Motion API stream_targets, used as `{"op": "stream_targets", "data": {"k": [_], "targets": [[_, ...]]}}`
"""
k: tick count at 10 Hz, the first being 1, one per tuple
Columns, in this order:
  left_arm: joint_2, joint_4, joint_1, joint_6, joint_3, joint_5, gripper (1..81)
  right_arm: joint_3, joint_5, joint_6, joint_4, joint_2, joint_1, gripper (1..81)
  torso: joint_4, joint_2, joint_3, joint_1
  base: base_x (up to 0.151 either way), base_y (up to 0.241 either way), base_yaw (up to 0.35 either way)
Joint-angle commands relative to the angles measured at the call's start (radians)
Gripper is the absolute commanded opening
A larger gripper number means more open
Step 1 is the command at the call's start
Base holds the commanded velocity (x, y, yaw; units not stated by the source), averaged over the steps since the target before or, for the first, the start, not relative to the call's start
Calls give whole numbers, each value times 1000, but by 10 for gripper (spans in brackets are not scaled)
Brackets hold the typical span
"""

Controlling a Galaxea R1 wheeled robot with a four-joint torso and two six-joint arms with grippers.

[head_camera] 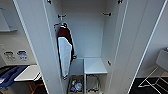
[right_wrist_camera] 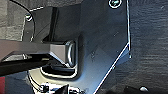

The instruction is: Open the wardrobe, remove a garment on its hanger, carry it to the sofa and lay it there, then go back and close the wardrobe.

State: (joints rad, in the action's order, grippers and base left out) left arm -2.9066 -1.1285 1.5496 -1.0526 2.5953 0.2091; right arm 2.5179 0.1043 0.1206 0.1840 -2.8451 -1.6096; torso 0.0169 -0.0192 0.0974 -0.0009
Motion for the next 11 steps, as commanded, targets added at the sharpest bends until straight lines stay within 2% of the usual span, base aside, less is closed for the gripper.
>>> {"op": "stream_targets", "data": {"k": [1, 4, 5, 6, 7, 8, 9, 10, 11], "targets": [[6, 15, -33, -3, -1, -31, 811, -1, -58, 2, -3, 13, 35, 811, 0, 0, 0, 1, 0, 0, 0], [3, 90, -32, -37, 6, -54, 811, 62, -74, 2, 3, -44, 39, 811, 0, 0, 0, 1, 0, 0, 0], [4, 118, -21, -49, 6, -85, 811, 111, -75, -4, 3, -82, 36, 811, 0, 0, 0, 1, 0, 0, 0], [0, 131, -22, -44, 6, -159, 811, 161, -77, -7, 6, -117, 33, 811, 0, 0, 0, 1, 0, 0, 0], [-11, 191, -22, -17, 6, -229, 811, 191, -77, -7, 9, -140, 32, 811, 0, 0, 0, 1, 0, 0, 0], [-16, 263, -22, 72, 6, -263, 811, 191, -78, -7, 11, -145, 32, 811, 0, 0, 0, 1, 0, 0, 0], [-19, 378, -22, 270, 5, -264, 811, 188, -83, -7, 9, -144, 33, 811, 0, 0, 0, 1, 0, 0, 0], [-22, 590, -25, 499, 0, -263, 811, 183, -106, -7, 5, -142, 33, 811, 0, 0, 0, 1, 0, 0, 0], [-24, 783, -32, 682, 0, -261, 811, 180, -106, -7, 3, -142, 32, 811, 0, 0, 0, 1, 0, 0, 0]]}}
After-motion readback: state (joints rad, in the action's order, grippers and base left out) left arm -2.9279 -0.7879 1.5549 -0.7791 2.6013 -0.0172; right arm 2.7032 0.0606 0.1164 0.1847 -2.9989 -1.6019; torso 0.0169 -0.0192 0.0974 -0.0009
